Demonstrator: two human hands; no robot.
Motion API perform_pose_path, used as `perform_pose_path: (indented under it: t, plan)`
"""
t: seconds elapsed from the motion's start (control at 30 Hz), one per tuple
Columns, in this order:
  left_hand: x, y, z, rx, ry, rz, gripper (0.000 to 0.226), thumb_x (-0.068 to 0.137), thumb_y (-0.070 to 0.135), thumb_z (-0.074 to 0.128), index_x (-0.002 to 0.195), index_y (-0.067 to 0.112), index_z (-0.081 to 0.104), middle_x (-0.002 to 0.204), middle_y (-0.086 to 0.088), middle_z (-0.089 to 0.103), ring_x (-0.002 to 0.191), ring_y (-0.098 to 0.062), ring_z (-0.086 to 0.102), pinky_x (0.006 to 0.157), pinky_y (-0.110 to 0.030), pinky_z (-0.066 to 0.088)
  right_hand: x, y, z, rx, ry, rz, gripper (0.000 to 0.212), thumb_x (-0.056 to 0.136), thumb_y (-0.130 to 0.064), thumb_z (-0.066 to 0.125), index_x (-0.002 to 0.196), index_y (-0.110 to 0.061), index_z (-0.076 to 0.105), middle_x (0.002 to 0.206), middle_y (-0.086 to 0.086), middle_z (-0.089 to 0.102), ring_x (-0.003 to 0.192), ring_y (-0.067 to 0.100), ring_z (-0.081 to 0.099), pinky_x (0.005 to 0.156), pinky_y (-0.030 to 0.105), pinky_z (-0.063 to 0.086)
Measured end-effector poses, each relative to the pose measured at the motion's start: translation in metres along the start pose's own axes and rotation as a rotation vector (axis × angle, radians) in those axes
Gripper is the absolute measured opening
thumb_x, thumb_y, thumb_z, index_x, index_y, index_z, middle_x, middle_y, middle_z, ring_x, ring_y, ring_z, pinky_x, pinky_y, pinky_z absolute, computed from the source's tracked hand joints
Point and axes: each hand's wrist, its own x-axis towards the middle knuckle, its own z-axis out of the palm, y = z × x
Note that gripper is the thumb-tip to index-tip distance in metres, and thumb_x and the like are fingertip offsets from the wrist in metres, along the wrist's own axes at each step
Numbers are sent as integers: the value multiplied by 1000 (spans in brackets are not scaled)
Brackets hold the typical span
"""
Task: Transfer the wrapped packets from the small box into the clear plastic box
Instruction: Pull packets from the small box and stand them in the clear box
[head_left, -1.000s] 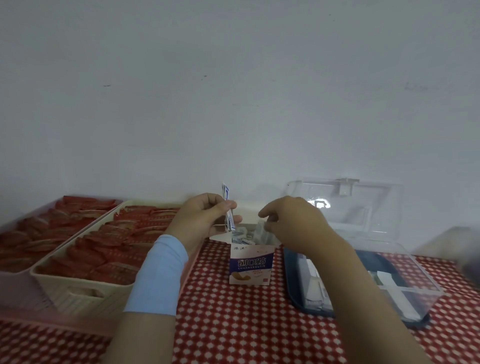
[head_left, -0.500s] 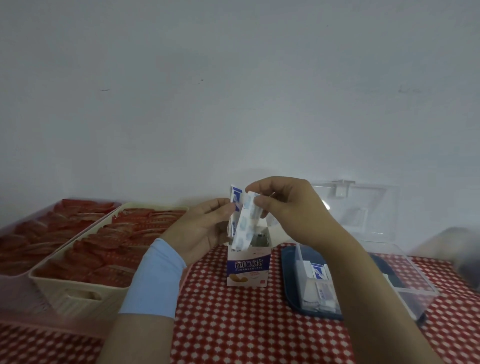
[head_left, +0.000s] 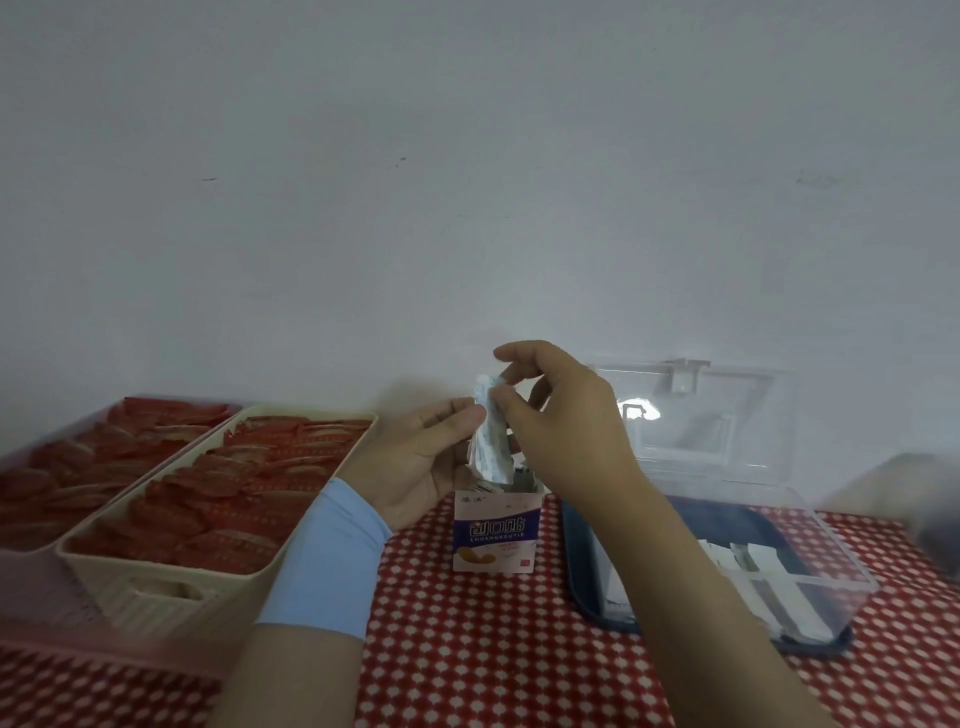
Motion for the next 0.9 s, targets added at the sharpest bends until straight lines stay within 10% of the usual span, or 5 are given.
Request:
perform_pose_path:
  t: [0.23, 0.33, 0.57, 0.77, 0.9]
  plan:
    - [0, 2, -6, -104, 57, 40, 39, 88, 24, 62, 120, 2, 67, 112, -18, 71, 105, -27, 69, 84, -40, 60, -3, -7, -16, -118, -326, -167, 44, 62, -50, 88, 84, -36, 52, 140, -26, 42, 124, -10, 41, 92, 10, 34]
    - [-1, 0, -5, -99, 50, 41, 33, 90, 23, 61, 114, 3, 70, 104, -17, 72, 95, -26, 72, 71, -35, 61, -3, -1, -8, -244, -420, -263, 53, 54, -48, 92, 77, -42, 45, 153, -18, 36, 132, -1, 40, 104, 24, 42]
    - [0, -3, -7, -100, -16, 11, 42, 90, 26, 66, 125, 2, 65, 113, -19, 67, 99, -26, 66, 84, -34, 56, -2, -3, -3, -395, -232, -370, 52, 62, -68, 78, 65, -32, 39, 91, -14, 56, 88, 8, 54, 87, 34, 46]
    - [-3, -3, 5, -93, -14, 9, 44, 92, 24, 61, 128, -2, 57, 102, -16, 62, 85, -22, 65, 69, -30, 53, -5, -6, -9, -445, -288, -317, 52, 59, -63, 82, 79, -27, 52, 157, -6, 37, 145, 7, 29, 111, 28, 21]
    - [-4, 0, 13, -101, -29, 10, 56, 89, 24, 64, 134, -5, 51, 110, -20, 59, 93, -25, 62, 74, -31, 54, -7, -6, -11, -377, -248, -344, 49, 61, -56, 82, 69, -29, 42, 116, -11, 61, 93, 7, 61, 91, 37, 49]
